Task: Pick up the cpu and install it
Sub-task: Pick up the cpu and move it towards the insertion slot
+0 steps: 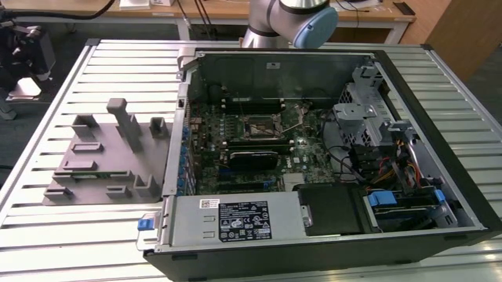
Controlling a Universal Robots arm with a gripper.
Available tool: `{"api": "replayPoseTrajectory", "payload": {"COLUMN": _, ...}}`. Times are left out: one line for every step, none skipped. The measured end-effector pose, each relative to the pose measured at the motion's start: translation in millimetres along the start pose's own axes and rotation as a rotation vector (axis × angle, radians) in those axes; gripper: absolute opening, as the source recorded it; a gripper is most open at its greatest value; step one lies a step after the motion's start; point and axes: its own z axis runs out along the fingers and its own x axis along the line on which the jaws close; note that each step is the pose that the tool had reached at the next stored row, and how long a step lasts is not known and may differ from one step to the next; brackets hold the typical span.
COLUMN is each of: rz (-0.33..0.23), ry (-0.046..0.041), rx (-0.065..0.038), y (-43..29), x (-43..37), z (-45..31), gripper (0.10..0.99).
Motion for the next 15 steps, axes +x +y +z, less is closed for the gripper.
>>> {"api": "replayPoseTrajectory", "payload": {"rz": 0.000, "ry": -0.0001, "rx": 0.000, "y": 0.1, "x": 0.0, "z": -2.6, "gripper": 0.545}}
{"api": "replayPoseTrajectory", "payload": {"rz": 0.000, "ry": -0.0001, "rx": 0.000, "y": 0.2, "x": 0.0, "z": -5.2, "gripper": 0.545}}
{"api": "replayPoseTrajectory", "payload": {"rz": 0.000, "ry": -0.0001, "rx": 0.000, "y": 0.3, "x": 0.0, "z": -7.8, "gripper": 0.545}}
{"api": "replayPoseTrajectory", "payload": {"rz": 0.000, "ry": -0.0001, "rx": 0.000, "y": 0.4, "x": 0.0, "z": -10.5, "gripper": 0.545}}
{"api": "replayPoseTrajectory", "payload": {"rz": 0.000, "ry": -0.0002, "rx": 0.000, "y": 0.6, "x": 0.0, "z": -13.5, "gripper": 0.545}}
{"api": "replayPoseTrajectory", "payload": {"rz": 0.000, "ry": -0.0001, "rx": 0.000, "y": 0.7, "x": 0.0, "z": -16.2, "gripper": 0.545}}
{"api": "replayPoseTrajectory", "payload": {"rz": 0.000, "ry": -0.0003, "rx": 0.000, "y": 0.8, "x": 0.0, "z": -18.9, "gripper": 0.545}}
{"api": "replayPoseTrajectory", "payload": {"rz": 0.000, "ry": -0.0004, "rx": 0.000, "y": 0.9, "x": 0.0, "z": -21.8, "gripper": 0.545}}
{"api": "replayPoseTrajectory", "payload": {"rz": 0.000, "ry": -0.0003, "rx": 0.000, "y": 1.0, "x": 0.1, "z": -24.5, "gripper": 0.545}}
{"api": "replayPoseTrajectory", "payload": {"rz": 0.000, "ry": -0.0003, "rx": 0.000, "y": 1.1, "x": 0.0, "z": -26.8, "gripper": 0.545}}
{"api": "replayPoseTrajectory", "payload": {"rz": 0.000, "ry": -0.0004, "rx": 0.000, "y": 1.1, "x": 0.1, "z": -27.5, "gripper": 0.545}}
{"api": "replayPoseTrajectory", "payload": {"rz": 0.000, "ry": -0.0005, "rx": 0.000, "y": 1.1, "x": 0.0, "z": -27.4, "gripper": 0.545}}
{"api": "replayPoseTrajectory", "payload": {"rz": 0.000, "ry": -0.0007, "rx": 0.000, "y": 1.1, "x": 0.0, "z": -27.4, "gripper": 0.545}}
{"api": "replayPoseTrajectory", "payload": {"rz": 0.000, "ry": -0.0006, "rx": 0.000, "y": 1.2, "x": 0.1, "z": -27.5, "gripper": 0.545}}
{"api": "replayPoseTrajectory", "payload": {"rz": 0.000, "ry": -0.0005, "rx": 0.000, "y": 1.1, "x": 0.1, "z": -27.6, "gripper": 0.545}}
